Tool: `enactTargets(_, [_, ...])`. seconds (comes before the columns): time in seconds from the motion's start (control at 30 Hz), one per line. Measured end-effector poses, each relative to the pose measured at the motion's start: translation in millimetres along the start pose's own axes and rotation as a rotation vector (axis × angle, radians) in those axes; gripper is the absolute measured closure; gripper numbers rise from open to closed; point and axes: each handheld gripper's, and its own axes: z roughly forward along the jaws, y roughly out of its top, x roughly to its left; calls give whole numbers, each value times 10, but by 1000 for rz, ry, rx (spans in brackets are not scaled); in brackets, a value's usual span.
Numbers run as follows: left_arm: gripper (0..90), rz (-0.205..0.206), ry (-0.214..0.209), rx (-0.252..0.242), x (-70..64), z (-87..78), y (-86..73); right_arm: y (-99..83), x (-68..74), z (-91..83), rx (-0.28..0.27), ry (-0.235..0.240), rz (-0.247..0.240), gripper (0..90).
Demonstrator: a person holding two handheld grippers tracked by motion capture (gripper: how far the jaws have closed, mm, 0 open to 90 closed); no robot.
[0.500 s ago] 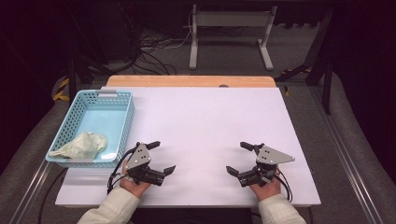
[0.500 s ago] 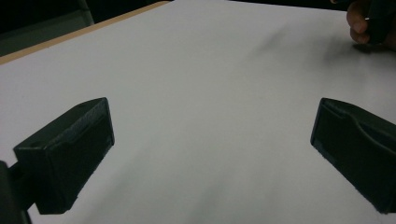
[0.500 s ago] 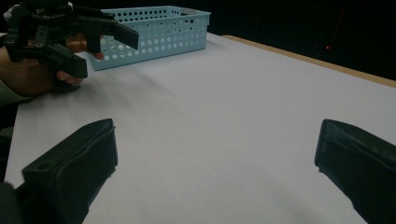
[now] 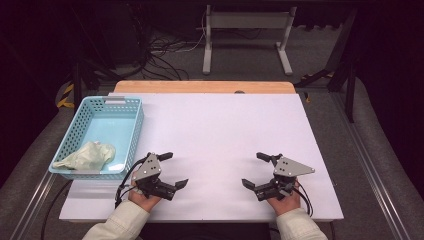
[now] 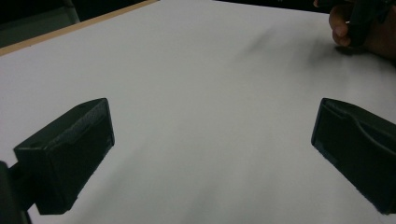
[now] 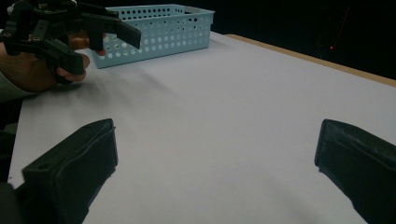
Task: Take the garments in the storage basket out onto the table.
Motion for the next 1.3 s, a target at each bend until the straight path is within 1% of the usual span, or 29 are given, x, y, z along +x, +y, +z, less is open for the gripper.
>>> enactTargets(0.1, [5,4,-21,1,5,-9,18,0,1,1,1,2,-2,1])
enactTargets(0.13, [5,4,-21,1,5,-9,18,-1,0,3,1,5,1,1])
enactTargets(0.23, [5,7,-41,6,-16,6,45,-1,2,6,0,8,0,1])
enactTargets(0.33, [5,24,-52,14,-35,0,88,-1,2,6,1,9,-2,1])
enactTargets(0.43, [8,31,-63,1,-40,-26,148,-1,2,7,2,10,0,1])
enactTargets(0.5, [9,37,-71,0,-42,-43,193,-2,3,8,3,10,-1,1])
enactTargets(0.53, [9,37,-71,0,-42,-43,193,-2,3,8,3,10,-1,1])
enactTargets(0.6, [10,48,-71,-6,-43,-73,251,-3,5,10,4,12,1,1])
enactTargets(0.7, [13,47,-79,-10,-39,-90,281,-4,2,13,5,11,-1,1])
enactTargets(0.9, [20,47,-86,-4,-40,-106,327,-4,3,13,5,12,0,1])
enactTargets(1.03, [24,52,-93,-3,-46,-111,355,-4,3,14,5,13,0,1])
enactTargets(1.1, [25,62,-98,4,-49,-111,381,-4,2,14,5,13,-1,1])
enactTargets(1.3, [28,70,-109,17,-50,-112,417,-4,2,14,5,15,0,1])
